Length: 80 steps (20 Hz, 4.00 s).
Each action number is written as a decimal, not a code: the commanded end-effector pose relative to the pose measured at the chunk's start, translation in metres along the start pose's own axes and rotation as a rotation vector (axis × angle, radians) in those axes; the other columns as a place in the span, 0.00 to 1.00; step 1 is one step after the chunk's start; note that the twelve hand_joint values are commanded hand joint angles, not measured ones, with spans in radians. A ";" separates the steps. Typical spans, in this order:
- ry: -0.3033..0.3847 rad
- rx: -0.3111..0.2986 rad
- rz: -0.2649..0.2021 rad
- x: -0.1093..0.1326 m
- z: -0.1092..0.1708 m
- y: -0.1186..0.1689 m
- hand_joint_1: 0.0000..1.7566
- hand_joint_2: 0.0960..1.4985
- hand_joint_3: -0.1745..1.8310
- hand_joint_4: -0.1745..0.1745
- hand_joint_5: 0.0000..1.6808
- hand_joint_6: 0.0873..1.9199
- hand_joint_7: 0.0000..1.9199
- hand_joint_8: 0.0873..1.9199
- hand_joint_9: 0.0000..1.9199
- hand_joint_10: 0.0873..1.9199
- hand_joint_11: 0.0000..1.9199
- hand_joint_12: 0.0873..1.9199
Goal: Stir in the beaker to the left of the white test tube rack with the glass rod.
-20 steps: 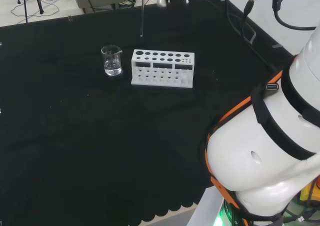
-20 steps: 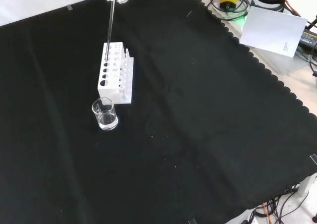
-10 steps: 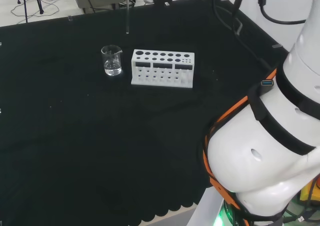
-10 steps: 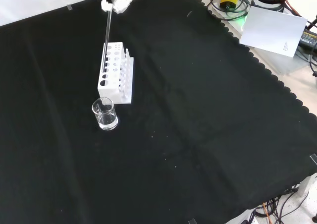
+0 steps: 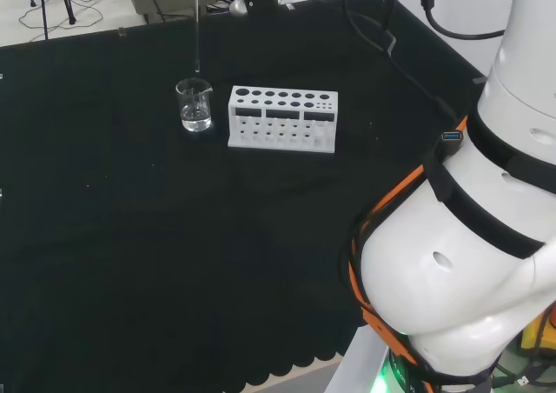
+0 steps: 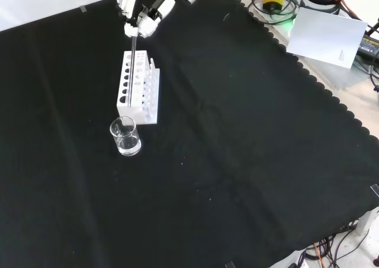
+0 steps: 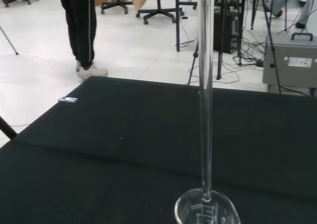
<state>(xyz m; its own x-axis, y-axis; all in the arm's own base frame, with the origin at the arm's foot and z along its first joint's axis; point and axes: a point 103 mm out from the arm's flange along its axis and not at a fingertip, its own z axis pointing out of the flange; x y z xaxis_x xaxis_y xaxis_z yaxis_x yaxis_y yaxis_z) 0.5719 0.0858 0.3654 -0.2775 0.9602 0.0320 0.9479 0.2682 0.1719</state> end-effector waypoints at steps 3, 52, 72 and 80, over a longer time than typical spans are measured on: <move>0.037 0.021 -0.065 -0.006 0.031 0.026 0.74 0.72 0.00 0.00 0.78 0.00 0.62 0.49 0.94 0.31 0.80 0.50; 0.066 0.174 -0.073 -0.025 0.100 0.037 0.74 0.72 0.00 0.00 0.79 0.00 0.62 0.50 0.95 0.31 0.80 0.50; 0.096 0.179 -0.114 0.005 0.100 0.069 0.74 0.72 0.00 0.00 0.79 0.00 0.62 0.50 0.95 0.31 0.80 0.49; 0.077 0.186 -0.060 -0.028 0.101 0.066 0.74 0.72 0.00 0.00 0.79 0.00 0.62 0.50 0.95 0.31 0.80 0.49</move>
<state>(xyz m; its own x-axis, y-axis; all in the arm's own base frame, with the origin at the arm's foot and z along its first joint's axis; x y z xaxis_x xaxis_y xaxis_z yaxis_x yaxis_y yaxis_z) 0.6582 0.1024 0.2745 -0.3655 0.9241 0.1119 0.9297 0.3683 -0.0047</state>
